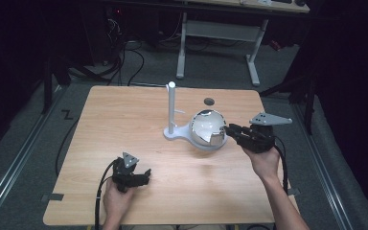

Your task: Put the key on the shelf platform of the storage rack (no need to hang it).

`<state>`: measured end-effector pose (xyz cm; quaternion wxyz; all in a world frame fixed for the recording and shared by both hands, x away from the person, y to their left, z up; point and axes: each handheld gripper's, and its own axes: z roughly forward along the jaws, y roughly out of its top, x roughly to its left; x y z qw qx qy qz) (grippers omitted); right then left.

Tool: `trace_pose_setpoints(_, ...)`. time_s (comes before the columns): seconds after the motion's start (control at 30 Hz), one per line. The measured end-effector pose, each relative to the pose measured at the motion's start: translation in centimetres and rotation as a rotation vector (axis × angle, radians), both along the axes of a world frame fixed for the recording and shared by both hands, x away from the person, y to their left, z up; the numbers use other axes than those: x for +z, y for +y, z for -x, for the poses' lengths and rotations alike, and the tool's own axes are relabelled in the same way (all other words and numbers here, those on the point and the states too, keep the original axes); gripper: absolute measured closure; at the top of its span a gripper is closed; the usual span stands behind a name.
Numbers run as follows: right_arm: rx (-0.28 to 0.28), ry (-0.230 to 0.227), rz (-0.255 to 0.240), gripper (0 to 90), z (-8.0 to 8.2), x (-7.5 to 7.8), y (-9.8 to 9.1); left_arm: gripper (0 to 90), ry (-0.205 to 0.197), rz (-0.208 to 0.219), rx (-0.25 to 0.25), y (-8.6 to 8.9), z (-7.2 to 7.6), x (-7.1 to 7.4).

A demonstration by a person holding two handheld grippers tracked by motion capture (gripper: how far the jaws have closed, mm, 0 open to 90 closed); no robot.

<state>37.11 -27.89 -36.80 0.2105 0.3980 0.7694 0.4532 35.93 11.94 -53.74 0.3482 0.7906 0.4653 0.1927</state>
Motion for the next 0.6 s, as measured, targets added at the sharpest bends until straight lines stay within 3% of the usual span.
trace_pose_setpoints(0.2,-0.010,0.006,0.006,74.7,-1.2,-0.1,0.6,16.0,0.000,0.001,0.000,0.0,0.0,0.0)
trace_pose_setpoints(0.6,-0.057,0.046,0.023,74.7,-4.2,-1.7,1.5,16.0,0.000,0.000,0.000,0.0,0.0,0.0)
